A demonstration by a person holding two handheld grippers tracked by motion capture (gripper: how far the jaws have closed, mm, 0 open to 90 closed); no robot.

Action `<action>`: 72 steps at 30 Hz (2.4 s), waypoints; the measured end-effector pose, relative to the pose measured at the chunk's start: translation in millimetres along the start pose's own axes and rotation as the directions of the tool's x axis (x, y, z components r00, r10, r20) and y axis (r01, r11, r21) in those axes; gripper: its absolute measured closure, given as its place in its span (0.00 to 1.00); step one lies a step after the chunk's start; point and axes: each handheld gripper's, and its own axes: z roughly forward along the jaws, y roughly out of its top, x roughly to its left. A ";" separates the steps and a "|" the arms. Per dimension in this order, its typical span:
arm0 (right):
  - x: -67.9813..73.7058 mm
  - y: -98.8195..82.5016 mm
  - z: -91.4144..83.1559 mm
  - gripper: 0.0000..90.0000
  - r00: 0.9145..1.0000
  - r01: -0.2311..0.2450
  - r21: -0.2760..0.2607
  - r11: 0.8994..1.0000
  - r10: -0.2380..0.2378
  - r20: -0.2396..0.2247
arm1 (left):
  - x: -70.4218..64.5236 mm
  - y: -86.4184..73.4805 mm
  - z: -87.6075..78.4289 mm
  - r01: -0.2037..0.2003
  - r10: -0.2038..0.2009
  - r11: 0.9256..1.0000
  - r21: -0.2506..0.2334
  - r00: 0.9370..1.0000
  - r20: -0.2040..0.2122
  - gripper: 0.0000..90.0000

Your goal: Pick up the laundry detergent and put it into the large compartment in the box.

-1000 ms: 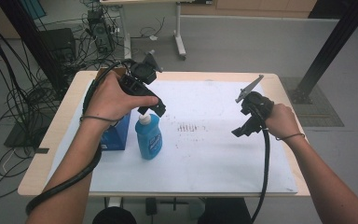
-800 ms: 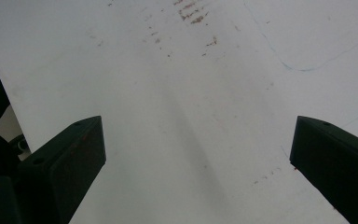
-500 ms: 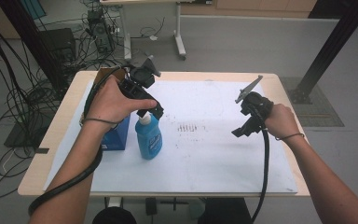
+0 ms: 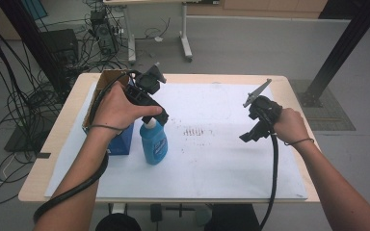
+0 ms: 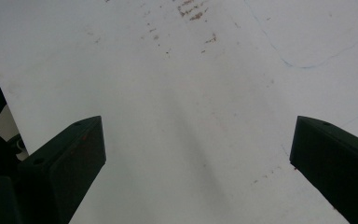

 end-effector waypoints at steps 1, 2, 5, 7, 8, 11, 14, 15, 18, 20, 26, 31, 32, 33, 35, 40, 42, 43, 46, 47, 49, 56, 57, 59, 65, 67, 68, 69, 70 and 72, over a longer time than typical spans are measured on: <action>0.9 -0.1 0.3 0.04 1.000 -0.014 -0.003 1.000 0.014 -0.003 | 0.8 -0.5 1.4 0.006 -0.006 1.000 0.001 1.000 -0.001 0.12; 0.8 -0.4 0.7 0.04 1.000 -0.014 -0.007 1.000 0.014 -0.003 | 1.3 -1.1 2.8 0.007 -0.007 1.000 0.002 1.000 -0.006 0.12; 0.7 -1.0 1.6 0.04 1.000 -0.018 -0.010 1.000 0.018 -0.006 | 1.3 -2.4 7.0 0.006 -0.006 1.000 0.008 1.000 0.011 0.12; 0.2 -0.9 1.8 0.04 1.000 -0.013 -0.003 1.000 0.013 -0.004 | 0.8 -2.8 9.2 0.005 -0.005 1.000 0.009 1.000 0.017 0.12; 0.1 -0.9 2.0 0.04 1.000 -0.014 -0.005 1.000 0.014 -0.005 | 0.8 -2.9 10.2 0.004 -0.004 1.000 0.010 1.000 0.019 0.12; 0.1 -0.8 2.8 0.04 1.000 -0.014 -0.007 1.000 0.014 -0.009 | 0.9 -3.6 13.5 0.005 -0.006 1.000 0.010 0.999 0.038 0.12; 0.2 -0.8 3.2 0.04 1.000 -0.016 -0.006 1.000 0.016 -0.009 | 0.9 -4.7 16.4 0.004 -0.005 1.000 0.014 0.999 0.042 0.12; 0.2 -0.9 3.4 0.04 1.000 -0.017 -0.007 1.000 0.017 -0.010 | 0.9 -4.7 16.4 0.004 -0.005 1.000 0.014 0.999 0.042 0.12; 0.2 -1.2 3.9 0.04 1.000 -0.022 -0.008 1.000 0.022 -0.011 | 1.1 -6.3 20.9 0.005 -0.006 1.000 0.020 0.999 0.047 0.12; 0.3 -1.2 4.2 0.04 1.000 -0.022 -0.005 1.000 0.022 -0.012 | 1.1 -6.9 23.5 0.008 -0.009 1.000 0.023 0.999 0.050 0.12; -0.3 -1.6 5.4 0.04 1.000 -0.020 -0.006 1.000 0.020 -0.012 | 2.4 -8.6 30.3 0.013 -0.015 1.000 0.028 0.998 0.059 0.12; -0.8 -2.8 7.0 0.04 1.000 -0.028 -0.002 1.000 0.028 -0.014 | 3.1 -10.0 35.6 0.013 -0.015 0.999 0.035 0.997 0.070 0.12; -0.9 -2.9 7.3 0.04 1.000 -0.027 0.000 1.000 0.027 -0.013 | 3.1 -10.3 36.7 0.015 -0.017 0.999 0.038 0.997 0.069 0.12; -1.0 -3.2 7.7 0.04 1.000 -0.028 -0.001 1.000 0.028 -0.015 | 3.3 -10.6 37.9 0.016 -0.019 0.999 0.038 0.997 0.072 0.12; -1.1 -3.6 8.0 0.04 0.999 -0.033 -0.001 0.999 0.033 -0.017 | 3.5 -11.2 40.3 0.019 -0.022 0.999 0.040 0.997 0.076 0.12; -1.3 -3.3 8.8 0.04 0.999 -0.030 -0.001 1.000 0.030 -0.017 | 4.1 -12.5 44.8 0.023 -0.027 0.999 0.044 0.996 0.081 0.12; -1.6 -3.2 8.9 0.04 1.000 -0.025 0.001 1.000 0.025 -0.014 | 4.2 -12.8 45.6 0.027 -0.030 0.999 0.044 0.996 0.081 0.12; -1.2 -2.9 9.2 0.04 0.999 -0.028 0.000 1.000 0.028 -0.018 | 4.4 -13.0 46.2 0.025 -0.029 0.999 0.046 0.996 0.082 0.12; -0.8 -2.8 10.7 0.04 0.999 -0.035 -0.001 0.999 0.035 -0.021 | 4.3 -13.5 48.8 0.027 -0.031 0.998 0.048 0.996 0.081 0.12; -0.8 -2.8 10.7 0.04 0.999 -0.035 -0.001 0.999 0.035 -0.021 | 4.3 -13.5 48.8 0.027 -0.031 0.998 0.048 0.996 0.081 0.12; -0.3 -2.6 11.9 0.04 0.999 -0.032 -0.001 0.999 0.032 -0.021 | 4.2 -13.7 50.2 0.026 -0.030 0.998 0.049 0.996 0.083 0.12; -0.3 -2.8 12.5 0.04 0.999 -0.033 0.001 0.999 0.033 -0.022 | 4.1 -14.8 53.5 0.025 -0.030 0.998 0.053 0.996 0.087 0.12; -0.4 -2.9 12.4 0.04 0.999 -0.034 0.000 0.999 0.034 -0.020 | 4.2 -14.9 53.6 0.026 -0.031 0.998 0.053 0.996 0.087 0.12; -0.7 -2.8 12.2 0.04 0.999 -0.031 0.002 1.000 0.031 -0.018 | 4.5 -15.0 53.7 0.031 -0.035 0.998 0.051 0.996 0.088 0.12; -0.4 -2.7 12.4 0.04 0.999 -0.029 0.001 1.000 0.029 -0.019 | 4.8 -15.2 52.9 0.029 -0.033 0.998 0.051 0.996 0.086 0.12; -0.6 -2.3 12.1 0.04 1.000 -0.022 0.003 1.000 0.022 -0.013 | 4.9 -15.1 52.8 0.030 -0.034 0.998 0.049 0.996 0.088 0.12; 0.0 -2.1 12.1 0.03 1.000 -0.026 0.001 1.000 0.026 -0.016 | 5.0 -14.9 52.7 0.029 -0.034 0.998 0.050 0.996 0.085 0.12; 0.5 -1.9 12.5 0.03 0.999 -0.030 -0.002 1.000 0.030 -0.017 | 5.0 -14.9 52.7 0.029 -0.033 0.998 0.051 0.996 0.085 0.12; 0.5 -1.8 12.7 0.04 0.999 -0.030 0.000 1.000 0.030 -0.019 | 5.1 -14.9 52.5 0.027 -0.032 0.998 0.050 0.996 0.086 0.12; 0.3 -1.9 12.7 0.04 0.999 -0.028 0.002 1.000 0.028 -0.019 | 5.7 -15.0 51.9 0.028 -0.032 0.998 0.049 0.996 0.082 0.12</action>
